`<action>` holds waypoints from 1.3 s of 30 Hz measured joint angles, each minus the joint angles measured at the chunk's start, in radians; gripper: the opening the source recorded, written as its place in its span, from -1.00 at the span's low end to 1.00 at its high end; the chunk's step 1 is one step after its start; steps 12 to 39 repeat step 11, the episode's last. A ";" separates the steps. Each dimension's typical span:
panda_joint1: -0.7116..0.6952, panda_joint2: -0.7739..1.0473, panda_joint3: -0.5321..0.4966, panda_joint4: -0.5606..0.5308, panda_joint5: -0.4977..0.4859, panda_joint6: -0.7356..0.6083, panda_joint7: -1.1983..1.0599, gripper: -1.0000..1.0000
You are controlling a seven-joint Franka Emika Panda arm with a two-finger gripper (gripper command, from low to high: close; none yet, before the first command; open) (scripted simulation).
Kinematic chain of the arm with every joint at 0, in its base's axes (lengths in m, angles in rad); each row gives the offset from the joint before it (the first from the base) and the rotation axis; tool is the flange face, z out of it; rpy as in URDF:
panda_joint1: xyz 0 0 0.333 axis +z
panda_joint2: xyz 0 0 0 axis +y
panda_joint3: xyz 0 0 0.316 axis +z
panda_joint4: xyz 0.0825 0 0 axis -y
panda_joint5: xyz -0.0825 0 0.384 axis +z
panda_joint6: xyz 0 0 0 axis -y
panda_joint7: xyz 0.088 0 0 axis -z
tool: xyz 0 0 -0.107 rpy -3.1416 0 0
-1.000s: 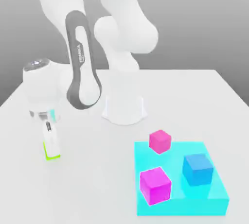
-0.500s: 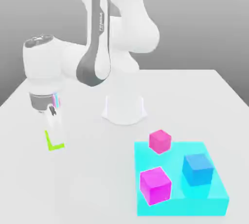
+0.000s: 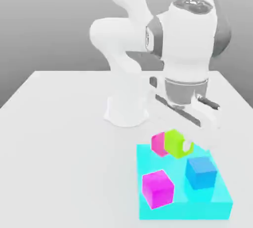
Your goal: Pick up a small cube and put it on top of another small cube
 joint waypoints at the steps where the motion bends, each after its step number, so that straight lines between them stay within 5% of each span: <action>1: 0.009 0.012 0.014 0.006 -0.009 0.004 0.027 -1.00; 8: 0.011 0.159 0.024 -0.011 -0.126 0.151 0.132 -1.00; 9: 0.014 0.172 0.022 -0.014 -0.135 0.165 0.140 1.00; 39: 0.014 0.172 0.022 -0.014 -0.135 0.165 0.140 1.00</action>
